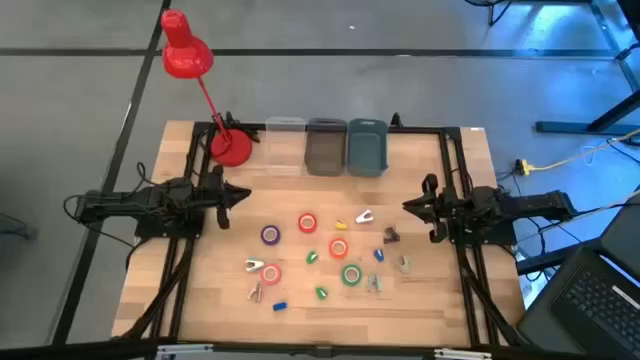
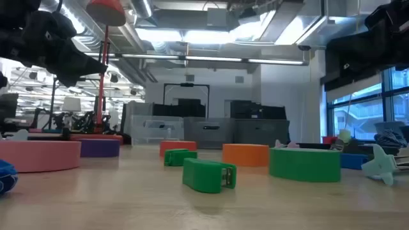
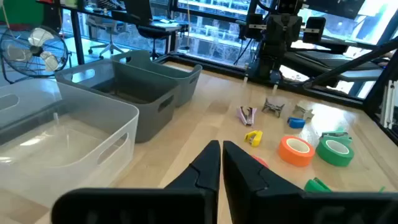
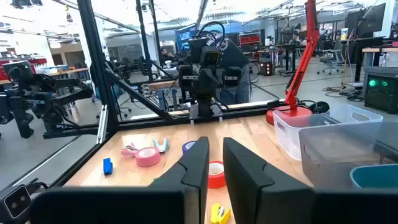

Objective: Pick and place Stapler, Stapler remover, tape

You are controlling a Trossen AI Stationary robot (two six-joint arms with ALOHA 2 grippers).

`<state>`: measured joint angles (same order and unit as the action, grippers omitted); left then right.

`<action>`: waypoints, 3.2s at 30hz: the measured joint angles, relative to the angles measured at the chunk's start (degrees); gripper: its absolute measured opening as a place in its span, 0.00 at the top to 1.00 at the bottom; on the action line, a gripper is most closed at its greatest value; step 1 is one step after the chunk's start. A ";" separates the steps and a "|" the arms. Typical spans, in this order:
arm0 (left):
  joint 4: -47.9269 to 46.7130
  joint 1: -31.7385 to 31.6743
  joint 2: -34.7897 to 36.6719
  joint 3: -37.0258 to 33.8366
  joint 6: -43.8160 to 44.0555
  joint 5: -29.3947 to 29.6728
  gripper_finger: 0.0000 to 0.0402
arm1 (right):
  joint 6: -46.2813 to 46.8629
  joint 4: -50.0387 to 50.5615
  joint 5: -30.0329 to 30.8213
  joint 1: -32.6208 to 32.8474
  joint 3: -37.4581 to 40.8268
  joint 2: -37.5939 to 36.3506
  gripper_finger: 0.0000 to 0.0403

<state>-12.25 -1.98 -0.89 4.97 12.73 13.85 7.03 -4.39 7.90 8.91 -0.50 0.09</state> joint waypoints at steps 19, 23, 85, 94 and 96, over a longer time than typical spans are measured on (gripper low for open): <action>0.02 -0.02 -0.02 0.00 0.00 0.00 0.97 | 0.00 0.01 0.00 0.00 -0.01 -0.01 0.87; 0.00 -0.02 -0.02 0.00 0.00 -0.02 0.98 | 0.00 -0.01 0.00 0.00 -0.01 0.01 0.87; 21.70 -0.02 0.00 0.00 2.64 11.18 0.97 | 12.29 40.92 15.96 -0.04 -52.15 49.21 0.87; 22.73 -0.02 0.00 0.00 2.31 11.19 0.98 | 5.42 47.59 9.26 -1.11 -59.09 69.55 0.87; 22.77 -0.02 0.00 0.00 1.68 11.21 0.98 | 4.60 50.04 4.92 -1.67 -59.09 72.22 0.87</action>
<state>10.52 -2.00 -0.89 4.97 14.41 25.05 11.63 45.64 12.83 7.24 -59.59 72.31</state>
